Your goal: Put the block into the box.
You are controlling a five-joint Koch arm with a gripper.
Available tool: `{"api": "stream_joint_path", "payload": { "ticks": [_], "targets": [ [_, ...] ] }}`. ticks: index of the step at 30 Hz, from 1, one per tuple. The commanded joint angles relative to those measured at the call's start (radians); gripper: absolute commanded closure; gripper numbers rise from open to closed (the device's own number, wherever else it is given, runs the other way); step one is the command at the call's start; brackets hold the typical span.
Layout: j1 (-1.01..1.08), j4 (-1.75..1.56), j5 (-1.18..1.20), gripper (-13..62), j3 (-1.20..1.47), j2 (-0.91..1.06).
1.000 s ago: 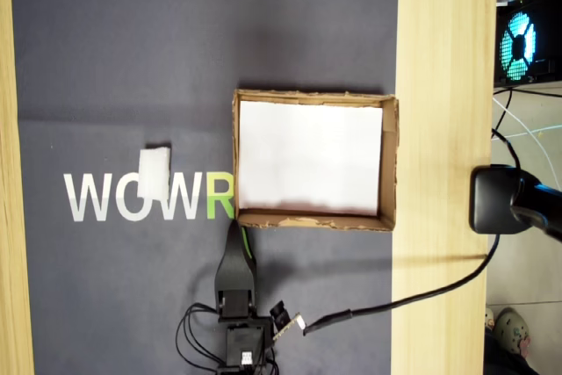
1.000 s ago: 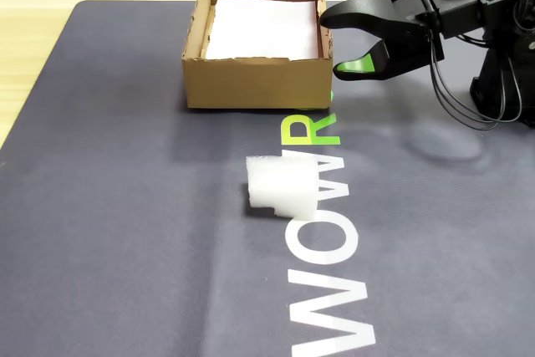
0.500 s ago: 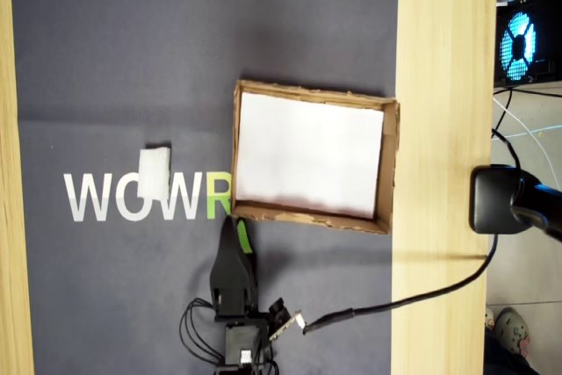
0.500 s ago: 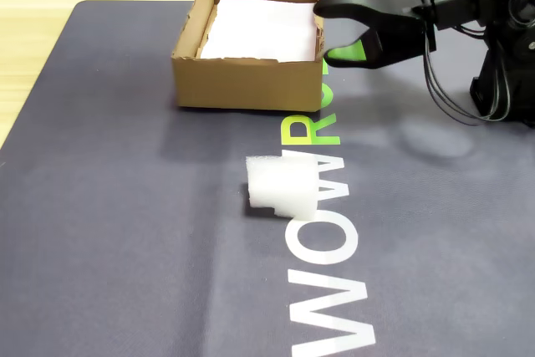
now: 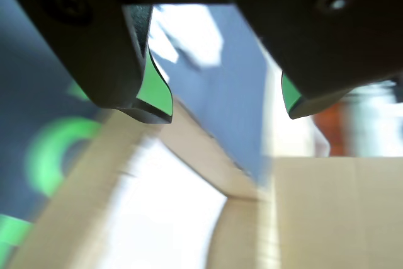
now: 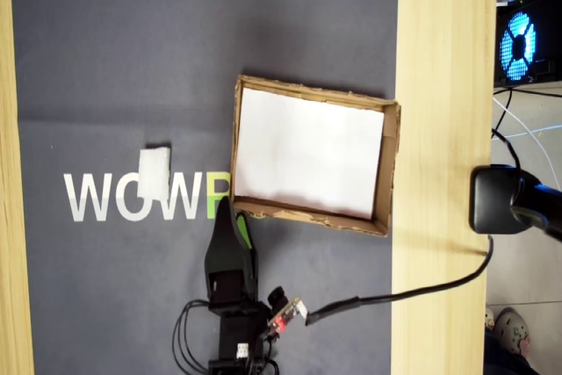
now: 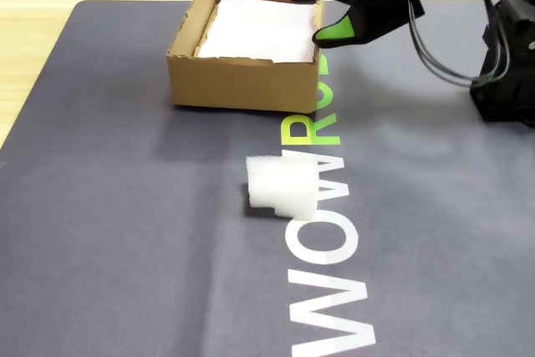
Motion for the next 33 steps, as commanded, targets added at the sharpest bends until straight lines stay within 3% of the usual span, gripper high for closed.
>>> {"api": "stream_joint_path", "payload": {
  "ticks": [1, 15, 21, 26, 33],
  "targets": [
    [-0.006, 0.028, -0.060, 16.9, -0.100, 0.109],
    [-0.253, 0.620, -0.054, 17.0, -0.396, 0.040],
    [-0.264, 0.701, -0.135, 17.0, -0.465, -0.058],
    [-0.256, 0.715, -0.351, 17.0, -0.506, -0.206],
    [-0.288, 0.772, -0.379, 17.0, -0.706, -0.377]
  ]
}}
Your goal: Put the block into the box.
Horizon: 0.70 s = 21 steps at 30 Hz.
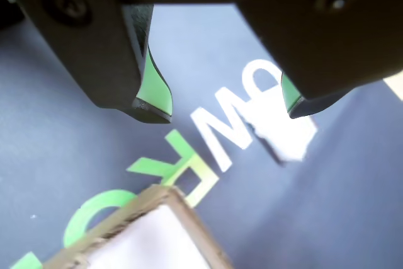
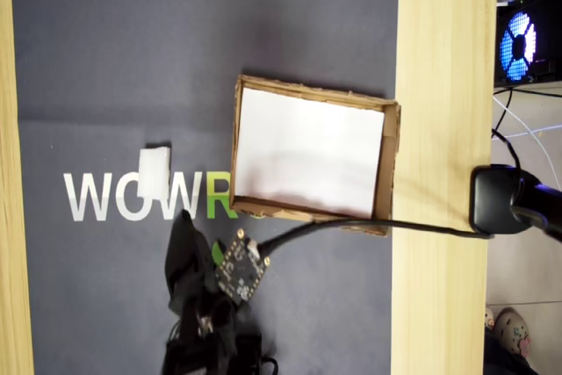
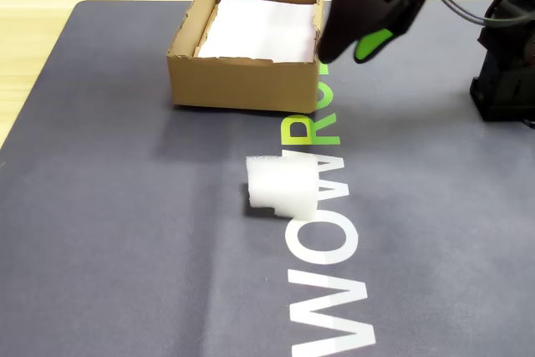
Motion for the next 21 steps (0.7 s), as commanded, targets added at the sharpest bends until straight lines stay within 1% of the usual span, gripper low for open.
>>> {"api": "stream_joint_path", "payload": {
  "ticks": [1, 5, 9, 12, 14, 15, 21],
  "targets": [
    [-0.029, -0.005, -0.101, 17.0, -0.110, -0.025],
    [-0.063, 0.003, -0.114, 16.9, -0.115, -0.064],
    [-0.069, -0.018, -0.230, 15.3, -0.084, -0.083],
    [-0.067, -0.029, -0.324, 15.5, -0.175, -0.184],
    [-0.080, -0.018, -0.327, 15.6, -0.239, -0.235],
    [-0.121, -0.005, -0.325, 15.7, -0.328, -0.307],
    [-0.184, 0.011, -0.328, 16.4, -0.334, -0.353]
  ]
}}
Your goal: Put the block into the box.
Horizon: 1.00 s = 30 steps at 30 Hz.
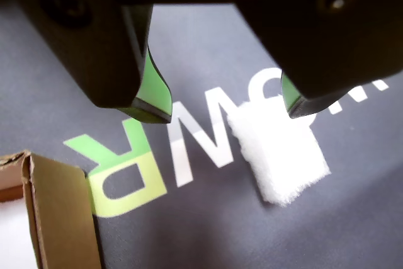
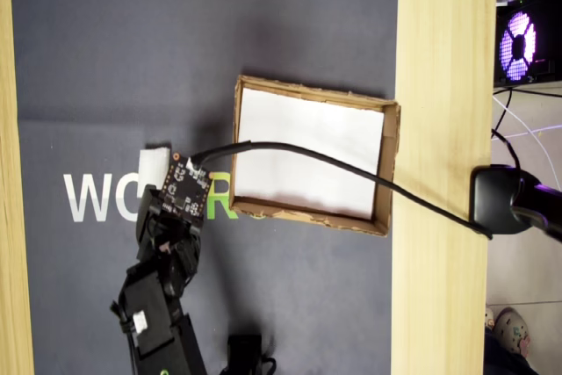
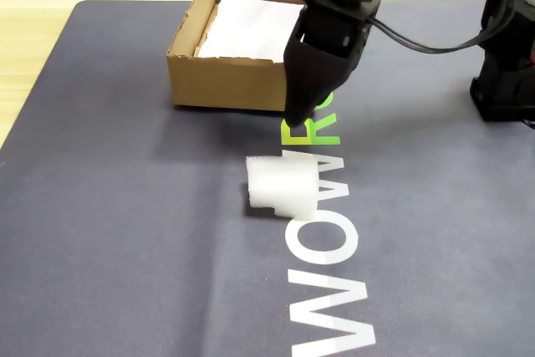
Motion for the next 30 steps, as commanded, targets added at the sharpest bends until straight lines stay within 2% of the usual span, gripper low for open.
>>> {"api": "stream_joint_path", "payload": {
  "ticks": [1, 18, 21, 27, 30],
  "targets": [
    [-0.032, -0.008, -0.121, 16.5, -0.086, 0.017],
    [-0.117, -0.012, -0.166, 15.6, -0.152, -0.112],
    [-0.137, -0.012, -0.166, 15.8, -0.190, -0.169],
    [-0.158, -0.012, -0.158, 15.6, -0.385, -0.445],
    [-0.164, -0.011, -0.150, 15.6, -0.376, -0.434]
  ]
}}
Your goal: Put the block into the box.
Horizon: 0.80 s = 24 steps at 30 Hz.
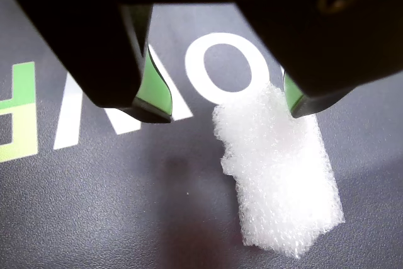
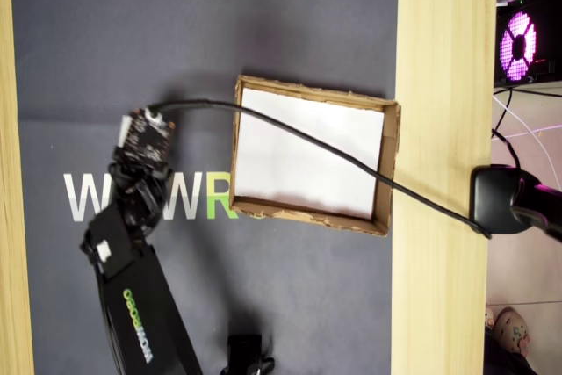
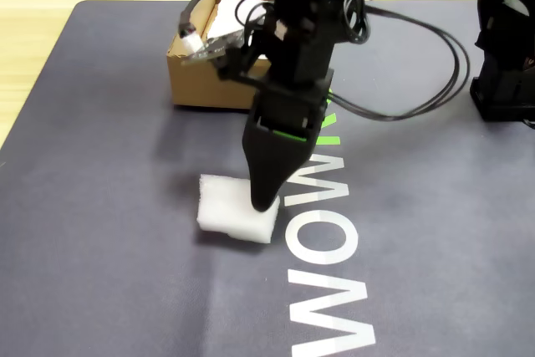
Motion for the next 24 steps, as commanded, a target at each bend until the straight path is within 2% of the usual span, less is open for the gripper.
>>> {"api": "stream_joint_path", "payload": {
  "ticks": [1, 10, 17, 20, 24],
  "targets": [
    [-0.035, -0.011, -0.146, 15.7, -0.020, 0.014],
    [-0.054, 0.192, -0.140, 15.8, -0.236, 0.032],
    [-0.063, 0.193, -0.123, 15.7, -0.252, -0.046],
    [-0.077, 0.193, -0.104, 15.7, -0.359, -0.156],
    [-0.107, 0.196, -0.046, 15.5, -0.374, -0.167]
  ]
}}
